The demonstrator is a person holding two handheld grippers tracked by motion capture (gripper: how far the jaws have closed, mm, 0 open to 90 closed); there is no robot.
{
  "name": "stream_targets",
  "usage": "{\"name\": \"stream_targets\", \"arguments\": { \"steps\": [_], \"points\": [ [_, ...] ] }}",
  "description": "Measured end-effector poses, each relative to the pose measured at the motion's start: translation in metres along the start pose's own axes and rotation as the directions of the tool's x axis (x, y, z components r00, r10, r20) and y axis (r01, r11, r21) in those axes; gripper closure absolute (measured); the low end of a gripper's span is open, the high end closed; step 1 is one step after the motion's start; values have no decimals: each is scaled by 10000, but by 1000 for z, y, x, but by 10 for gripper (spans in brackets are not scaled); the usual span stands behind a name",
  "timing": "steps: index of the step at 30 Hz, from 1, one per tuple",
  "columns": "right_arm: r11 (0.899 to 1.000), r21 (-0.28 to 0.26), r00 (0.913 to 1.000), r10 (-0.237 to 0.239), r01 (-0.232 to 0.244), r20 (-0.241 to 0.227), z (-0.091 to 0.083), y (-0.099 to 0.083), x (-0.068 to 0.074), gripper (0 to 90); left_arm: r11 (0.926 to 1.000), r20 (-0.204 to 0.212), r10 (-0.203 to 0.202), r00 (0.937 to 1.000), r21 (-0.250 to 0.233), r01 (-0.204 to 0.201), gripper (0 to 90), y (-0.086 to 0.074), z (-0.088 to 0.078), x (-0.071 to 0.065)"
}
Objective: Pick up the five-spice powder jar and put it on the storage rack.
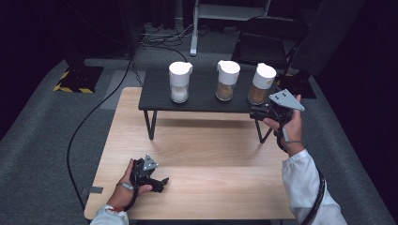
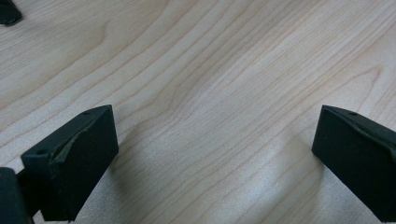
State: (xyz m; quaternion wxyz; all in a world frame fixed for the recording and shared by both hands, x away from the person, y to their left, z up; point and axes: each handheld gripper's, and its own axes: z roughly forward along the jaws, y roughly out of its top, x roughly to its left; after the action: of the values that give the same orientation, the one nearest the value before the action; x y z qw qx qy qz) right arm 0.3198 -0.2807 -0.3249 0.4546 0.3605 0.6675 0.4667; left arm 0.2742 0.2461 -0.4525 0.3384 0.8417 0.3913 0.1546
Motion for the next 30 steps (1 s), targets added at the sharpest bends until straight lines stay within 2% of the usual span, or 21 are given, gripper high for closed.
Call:
{"name": "stream_targets", "arguments": {
  "steps": [6, 14, 30],
  "points": [
    [9996, -40, 9996, -279, 280, 98, -6, -9, 7, 2, 10000, 2, 4, 10000, 1, -4, 0, 0, 0, 0],
    [9990, -142, 9990, -421, 423, 125, -16, -20, 14, 3, 10000, 4, 3, 10000, -5, -3, 0, 0, 0, 0],
    [9962, 34, 9956, -872, 873, -333, -33, -53, 23, 3, 10000, -4, 9, 10000, -8, -9, 0, 0, 0, 0]
  ]
}}
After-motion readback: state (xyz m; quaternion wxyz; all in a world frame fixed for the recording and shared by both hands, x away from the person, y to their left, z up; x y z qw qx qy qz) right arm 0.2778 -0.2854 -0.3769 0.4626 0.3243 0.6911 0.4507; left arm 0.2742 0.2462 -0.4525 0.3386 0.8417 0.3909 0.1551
